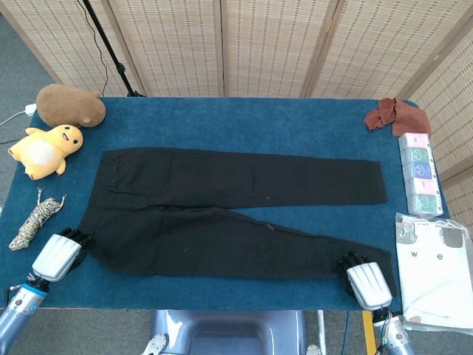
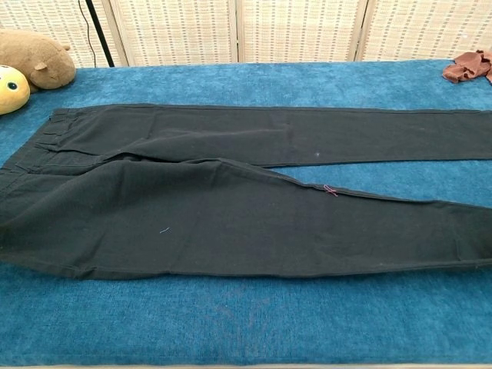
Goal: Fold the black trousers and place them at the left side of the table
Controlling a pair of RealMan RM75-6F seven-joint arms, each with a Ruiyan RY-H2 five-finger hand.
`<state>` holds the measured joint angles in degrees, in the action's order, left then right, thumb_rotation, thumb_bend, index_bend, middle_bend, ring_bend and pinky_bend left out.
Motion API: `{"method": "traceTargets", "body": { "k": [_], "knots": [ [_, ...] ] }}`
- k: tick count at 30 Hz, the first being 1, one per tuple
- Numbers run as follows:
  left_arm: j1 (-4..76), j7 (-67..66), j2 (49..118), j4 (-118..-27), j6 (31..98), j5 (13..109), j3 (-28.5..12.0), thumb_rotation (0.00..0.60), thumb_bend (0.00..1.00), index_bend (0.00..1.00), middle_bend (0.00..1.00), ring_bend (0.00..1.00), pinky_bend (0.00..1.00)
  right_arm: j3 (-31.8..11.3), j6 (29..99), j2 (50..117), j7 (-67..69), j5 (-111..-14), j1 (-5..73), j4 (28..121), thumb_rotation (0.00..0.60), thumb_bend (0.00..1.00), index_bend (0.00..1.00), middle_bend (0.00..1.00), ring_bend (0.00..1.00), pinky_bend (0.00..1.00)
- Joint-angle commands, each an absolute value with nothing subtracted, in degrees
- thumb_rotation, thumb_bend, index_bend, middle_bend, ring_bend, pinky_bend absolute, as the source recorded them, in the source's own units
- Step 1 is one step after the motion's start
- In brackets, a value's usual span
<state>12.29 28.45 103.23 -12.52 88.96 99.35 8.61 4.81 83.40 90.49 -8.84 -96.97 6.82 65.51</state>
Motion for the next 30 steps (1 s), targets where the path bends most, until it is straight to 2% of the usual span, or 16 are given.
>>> {"method": "traceTargets", "body": {
  "k": [1, 8, 17, 23, 26, 30],
  "knots": [
    [12.3, 28.8, 103.2, -12.5, 89.0, 99.1, 8.6, 0.600, 0.54, 0.68, 0.67, 0.48, 0.48, 4.8, 83.5, 90.4, -8.7, -97.0, 6.8, 65.6, 0.600, 0.78, 0.60, 0.43, 0.31, 0.48],
    [12.9, 31.6, 102.4, -13.6, 90.0, 97.6, 7.2, 0.600, 0.54, 0.69, 0.68, 0.48, 0.48, 3.2, 84.8, 89.9, -6.4, -96.9, 7.5, 66.9, 0.600, 0.78, 0.62, 0.45, 0.33, 0.50],
    [17.5, 35.8, 99.8, -19.5, 87.4, 93.6, 2.7, 0.600, 0.54, 0.66, 0.68, 0.47, 0.48, -0.9, 81.8, 89.5, -3.5, -93.6, 10.7, 66.4, 0.600, 0.78, 0.63, 0.46, 0.34, 0.50],
    [23.4, 34.9, 94.8, -28.9, 80.5, 90.7, -0.7, 0.600, 0.53, 0.66, 0.68, 0.47, 0.48, -5.3, 78.2, 89.9, -1.5, -90.8, 15.1, 63.0, 0.600, 0.78, 0.63, 0.46, 0.34, 0.51],
    [28.0, 27.7, 91.1, -36.8, 72.5, 87.9, -3.4, 0.600, 0.53, 0.66, 0.68, 0.47, 0.48, -8.8, 74.1, 90.8, -0.5, -88.8, 19.7, 58.3, 0.600, 0.78, 0.64, 0.46, 0.34, 0.51],
    [30.1, 21.0, 88.2, -44.5, 67.8, 84.8, -5.7, 0.600, 0.53, 0.66, 0.68, 0.47, 0.48, -10.2, 71.4, 91.8, 0.9, -87.7, 22.8, 54.0, 0.600, 0.78, 0.64, 0.46, 0.34, 0.51]
  ]
}}
